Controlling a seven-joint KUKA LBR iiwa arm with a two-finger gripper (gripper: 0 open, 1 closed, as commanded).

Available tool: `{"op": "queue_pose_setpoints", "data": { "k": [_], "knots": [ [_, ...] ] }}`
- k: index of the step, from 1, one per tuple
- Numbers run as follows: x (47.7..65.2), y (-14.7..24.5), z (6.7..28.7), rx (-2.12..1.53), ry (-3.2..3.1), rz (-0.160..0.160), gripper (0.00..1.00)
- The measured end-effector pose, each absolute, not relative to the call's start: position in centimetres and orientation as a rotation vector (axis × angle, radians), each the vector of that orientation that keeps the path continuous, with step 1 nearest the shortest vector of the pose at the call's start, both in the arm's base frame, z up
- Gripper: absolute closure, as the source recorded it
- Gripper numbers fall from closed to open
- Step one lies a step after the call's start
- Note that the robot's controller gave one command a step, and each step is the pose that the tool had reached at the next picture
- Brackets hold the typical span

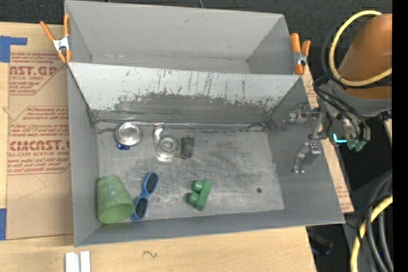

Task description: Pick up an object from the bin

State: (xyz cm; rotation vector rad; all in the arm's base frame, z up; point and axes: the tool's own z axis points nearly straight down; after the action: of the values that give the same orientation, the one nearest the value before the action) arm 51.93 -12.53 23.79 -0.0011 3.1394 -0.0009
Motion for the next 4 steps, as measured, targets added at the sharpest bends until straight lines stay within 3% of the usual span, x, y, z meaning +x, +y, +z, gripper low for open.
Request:
{"op": "queue_pose_setpoints", "data": {
  "k": [1, 2, 3, 4],
  "knots": [
    [48.6, -7.3, 14.8, -0.278, 3.136, 0.005, 0.0],
    [48.3, 2.5, 9.0, -0.519, 3.093, 0.004, 0.0],
    [49.1, 3.4, 7.3, -0.849, 3.006, -0.004, 0.0],
    [48.7, 3.4, 7.2, -0.856, 3.022, -0.003, 1.0]
  ]
}}
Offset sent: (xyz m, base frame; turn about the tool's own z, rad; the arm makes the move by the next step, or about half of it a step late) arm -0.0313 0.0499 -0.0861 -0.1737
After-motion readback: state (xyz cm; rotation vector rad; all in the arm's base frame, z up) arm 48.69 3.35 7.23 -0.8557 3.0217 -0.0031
